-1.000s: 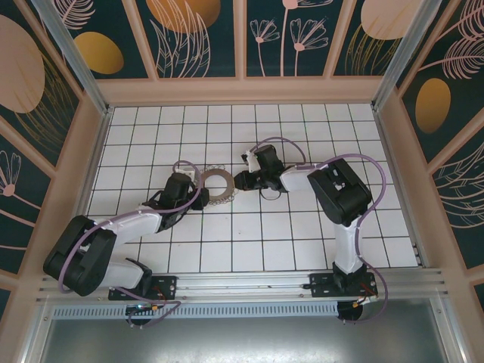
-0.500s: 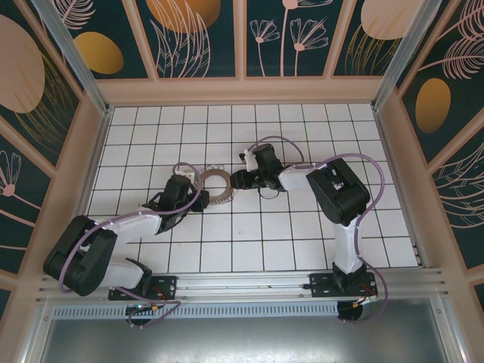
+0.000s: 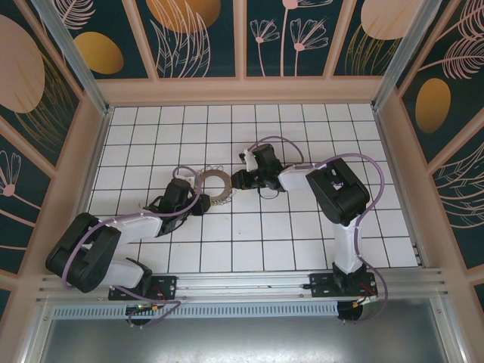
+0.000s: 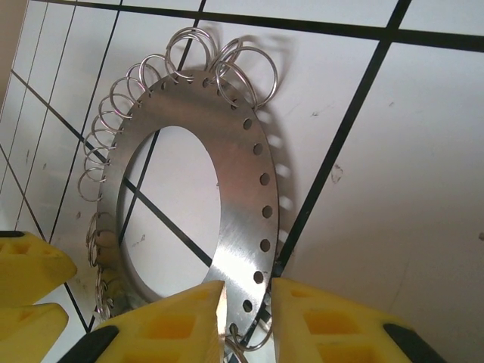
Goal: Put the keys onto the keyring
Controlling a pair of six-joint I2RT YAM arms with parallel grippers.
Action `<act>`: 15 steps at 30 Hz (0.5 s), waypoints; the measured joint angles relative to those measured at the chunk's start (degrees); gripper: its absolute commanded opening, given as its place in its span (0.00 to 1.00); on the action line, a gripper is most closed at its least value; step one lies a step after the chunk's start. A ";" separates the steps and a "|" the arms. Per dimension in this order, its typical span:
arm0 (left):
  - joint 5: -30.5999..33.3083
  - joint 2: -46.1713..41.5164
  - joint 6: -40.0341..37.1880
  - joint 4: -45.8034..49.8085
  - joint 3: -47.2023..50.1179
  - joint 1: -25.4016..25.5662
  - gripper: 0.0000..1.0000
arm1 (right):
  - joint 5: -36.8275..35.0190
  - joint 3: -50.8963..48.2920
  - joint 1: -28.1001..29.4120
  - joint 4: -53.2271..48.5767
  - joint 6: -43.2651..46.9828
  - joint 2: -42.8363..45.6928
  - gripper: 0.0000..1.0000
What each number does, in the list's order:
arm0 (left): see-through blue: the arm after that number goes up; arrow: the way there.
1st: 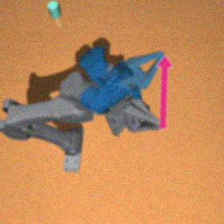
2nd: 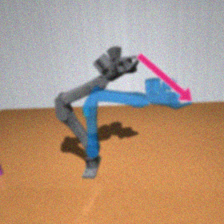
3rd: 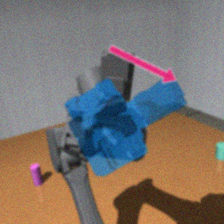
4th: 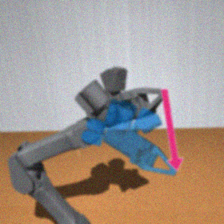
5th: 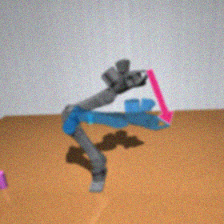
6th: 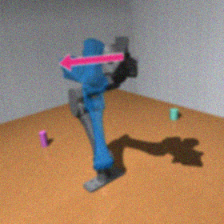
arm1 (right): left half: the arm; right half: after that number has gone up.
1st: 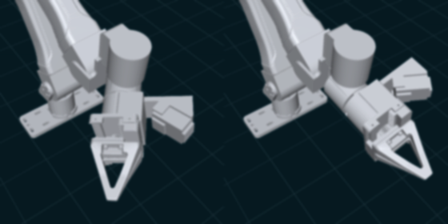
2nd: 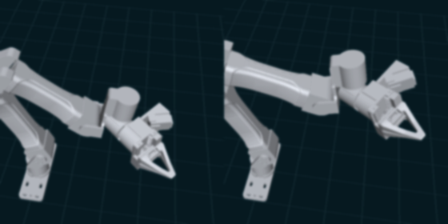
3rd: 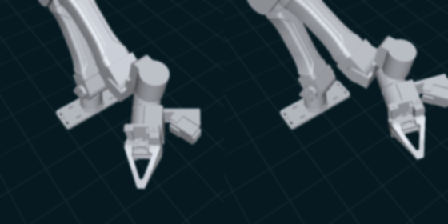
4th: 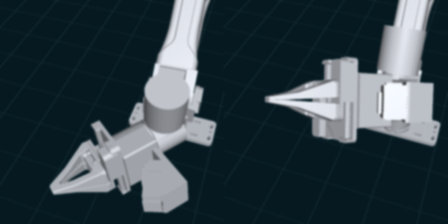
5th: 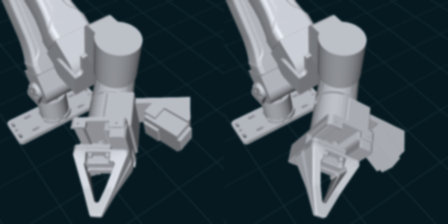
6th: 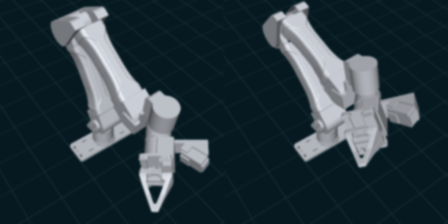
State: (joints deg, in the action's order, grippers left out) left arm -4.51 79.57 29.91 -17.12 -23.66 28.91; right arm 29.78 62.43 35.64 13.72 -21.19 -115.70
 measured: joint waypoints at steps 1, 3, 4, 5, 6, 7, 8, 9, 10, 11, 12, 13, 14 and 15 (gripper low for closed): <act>-0.15 0.00 0.22 -0.22 0.15 0.02 0.38 | 0.15 0.09 0.07 0.00 -0.02 0.00 0.22; -0.46 0.00 0.57 -0.55 0.46 0.07 0.38 | 0.35 0.24 0.24 0.31 -0.17 0.00 0.22; -0.63 0.00 0.68 -0.63 0.63 0.07 0.38 | 0.35 0.31 0.28 0.39 -0.20 0.00 0.23; -0.83 0.00 0.85 -0.68 0.76 0.11 0.37 | 0.35 0.33 0.37 0.48 -0.20 0.00 0.24; -0.96 -0.02 0.87 -0.66 0.85 0.15 0.37 | 0.35 0.33 0.39 0.48 -0.17 0.00 0.27; -1.01 -0.13 0.87 -0.57 0.85 0.17 0.38 | 0.33 0.33 0.44 0.48 -0.15 0.00 0.30; -0.79 -0.57 0.85 -0.07 0.85 0.37 0.38 | 0.28 0.33 0.44 0.42 0.00 0.02 0.33; -0.57 -1.49 0.81 0.92 0.81 0.50 0.37 | 0.20 0.26 0.42 0.44 0.20 0.04 0.35; 0.00 -2.71 0.63 2.16 0.72 0.70 0.38 | -0.07 0.02 0.37 0.50 0.31 0.22 0.37; 0.57 -4.13 0.31 3.67 0.46 0.87 0.37 | -0.33 -0.68 0.22 0.57 0.52 0.68 0.40; 1.09 -5.62 -0.11 5.44 -0.11 1.14 0.37 | -0.55 -1.81 0.07 0.55 0.74 1.60 0.44; 1.75 -6.88 -0.63 7.26 -1.03 1.33 0.37 | -0.83 -2.97 -0.20 0.46 0.96 2.62 0.46; 2.32 -8.00 -1.36 9.29 -2.45 1.60 0.37 | -1.14 -4.66 -0.68 0.44 1.22 4.20 0.51; 2.84 -8.61 -2.08 11.04 -4.13 1.88 0.37 | -1.31 -6.43 -1.27 0.46 1.40 5.88 0.54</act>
State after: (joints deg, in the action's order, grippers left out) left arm -1.67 70.96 27.83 -6.09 -27.79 30.79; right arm 28.47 56.01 34.37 14.17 -19.79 -109.82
